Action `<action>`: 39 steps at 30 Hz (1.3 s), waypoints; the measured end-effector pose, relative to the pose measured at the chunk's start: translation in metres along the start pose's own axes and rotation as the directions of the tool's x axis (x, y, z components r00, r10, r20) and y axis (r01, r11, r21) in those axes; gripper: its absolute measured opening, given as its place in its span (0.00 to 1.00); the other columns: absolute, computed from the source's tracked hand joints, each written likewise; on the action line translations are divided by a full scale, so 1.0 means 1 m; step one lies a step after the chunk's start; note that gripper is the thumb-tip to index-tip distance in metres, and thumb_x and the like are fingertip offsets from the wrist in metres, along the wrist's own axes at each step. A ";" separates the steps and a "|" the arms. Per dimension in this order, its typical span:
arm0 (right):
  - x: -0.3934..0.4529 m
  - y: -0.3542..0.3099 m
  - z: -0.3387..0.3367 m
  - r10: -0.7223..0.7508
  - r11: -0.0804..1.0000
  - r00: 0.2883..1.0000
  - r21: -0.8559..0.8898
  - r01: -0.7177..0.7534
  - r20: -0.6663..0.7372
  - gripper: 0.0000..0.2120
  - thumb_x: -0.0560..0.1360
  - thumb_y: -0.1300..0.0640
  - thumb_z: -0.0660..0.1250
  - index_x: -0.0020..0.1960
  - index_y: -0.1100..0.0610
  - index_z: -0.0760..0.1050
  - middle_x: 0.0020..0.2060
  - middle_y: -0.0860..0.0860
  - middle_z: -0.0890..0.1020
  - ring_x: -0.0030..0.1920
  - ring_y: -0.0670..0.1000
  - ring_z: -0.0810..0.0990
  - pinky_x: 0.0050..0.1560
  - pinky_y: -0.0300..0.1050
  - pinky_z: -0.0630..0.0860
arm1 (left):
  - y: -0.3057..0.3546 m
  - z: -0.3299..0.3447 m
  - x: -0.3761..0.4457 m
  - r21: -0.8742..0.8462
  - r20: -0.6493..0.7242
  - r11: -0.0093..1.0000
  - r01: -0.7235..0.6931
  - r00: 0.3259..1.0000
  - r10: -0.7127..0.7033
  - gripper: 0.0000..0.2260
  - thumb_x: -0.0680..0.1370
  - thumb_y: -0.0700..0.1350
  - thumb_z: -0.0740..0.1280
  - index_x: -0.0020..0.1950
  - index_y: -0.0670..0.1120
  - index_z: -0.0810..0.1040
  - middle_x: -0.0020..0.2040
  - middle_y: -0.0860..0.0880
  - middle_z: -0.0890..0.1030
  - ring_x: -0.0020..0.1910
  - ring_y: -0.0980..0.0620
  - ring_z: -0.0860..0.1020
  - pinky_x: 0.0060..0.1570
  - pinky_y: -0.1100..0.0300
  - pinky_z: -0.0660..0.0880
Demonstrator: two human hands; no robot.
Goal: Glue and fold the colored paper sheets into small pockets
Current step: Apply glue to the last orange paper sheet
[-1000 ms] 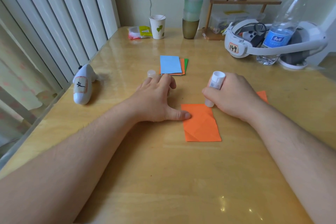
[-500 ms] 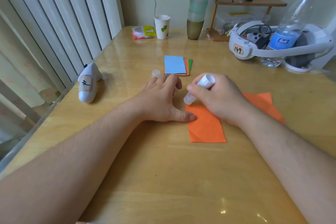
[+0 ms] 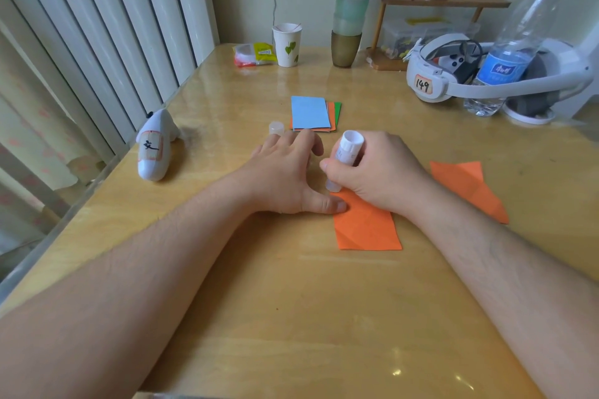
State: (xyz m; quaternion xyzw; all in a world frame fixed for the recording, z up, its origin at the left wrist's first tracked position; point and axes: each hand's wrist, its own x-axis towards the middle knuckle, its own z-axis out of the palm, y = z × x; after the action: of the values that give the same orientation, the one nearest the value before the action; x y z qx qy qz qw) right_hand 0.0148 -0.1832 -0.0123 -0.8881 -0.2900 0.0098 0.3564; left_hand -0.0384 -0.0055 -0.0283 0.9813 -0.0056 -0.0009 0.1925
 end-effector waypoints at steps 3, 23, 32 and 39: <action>0.000 0.002 -0.004 0.024 1.000 1.000 -0.020 -0.024 0.020 0.10 0.73 0.48 0.70 0.43 0.55 0.79 0.32 0.42 0.86 0.38 0.46 0.81 0.41 0.47 0.78 | -0.001 0.000 0.000 -0.003 0.004 1.000 0.002 1.000 -0.002 0.39 0.58 0.77 0.70 0.60 0.59 0.64 0.60 0.56 0.68 0.63 0.49 0.66 0.69 0.48 0.67; -0.008 0.019 -0.030 0.090 0.995 0.995 -0.049 -0.088 0.046 0.09 0.76 0.53 0.67 0.40 0.55 0.79 0.31 0.43 0.86 0.44 0.50 0.83 0.51 0.52 0.80 | -0.001 0.000 -0.002 -0.010 0.008 1.000 -0.003 1.000 0.003 0.39 0.59 0.77 0.71 0.61 0.58 0.64 0.60 0.56 0.68 0.63 0.49 0.66 0.69 0.48 0.67; -0.009 0.025 -0.034 0.091 0.994 0.996 -0.052 -0.091 0.004 0.09 0.76 0.54 0.66 0.39 0.57 0.79 0.31 0.44 0.85 0.43 0.49 0.83 0.49 0.51 0.80 | -0.003 0.000 -0.002 -0.006 0.005 1.000 0.003 1.000 -0.003 0.41 0.57 0.80 0.67 0.60 0.59 0.65 0.61 0.56 0.68 0.63 0.49 0.66 0.69 0.47 0.67; -0.005 0.019 -0.025 0.040 0.992 0.971 0.126 -0.010 -0.237 0.12 0.73 0.50 0.69 0.38 0.57 0.77 0.29 0.43 0.81 0.32 0.44 0.75 0.34 0.38 0.71 | -0.002 0.001 0.000 0.028 0.016 0.999 0.015 1.000 -0.016 0.40 0.57 0.81 0.66 0.61 0.60 0.64 0.63 0.55 0.68 0.65 0.49 0.65 0.70 0.46 0.66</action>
State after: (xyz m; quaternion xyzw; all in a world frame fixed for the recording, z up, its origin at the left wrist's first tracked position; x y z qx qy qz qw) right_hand 0.0259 -0.2124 -0.0061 -0.8626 -0.2324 -0.0745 0.4431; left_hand -0.0385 -0.0038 -0.0303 0.9839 0.0005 -0.0101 0.1787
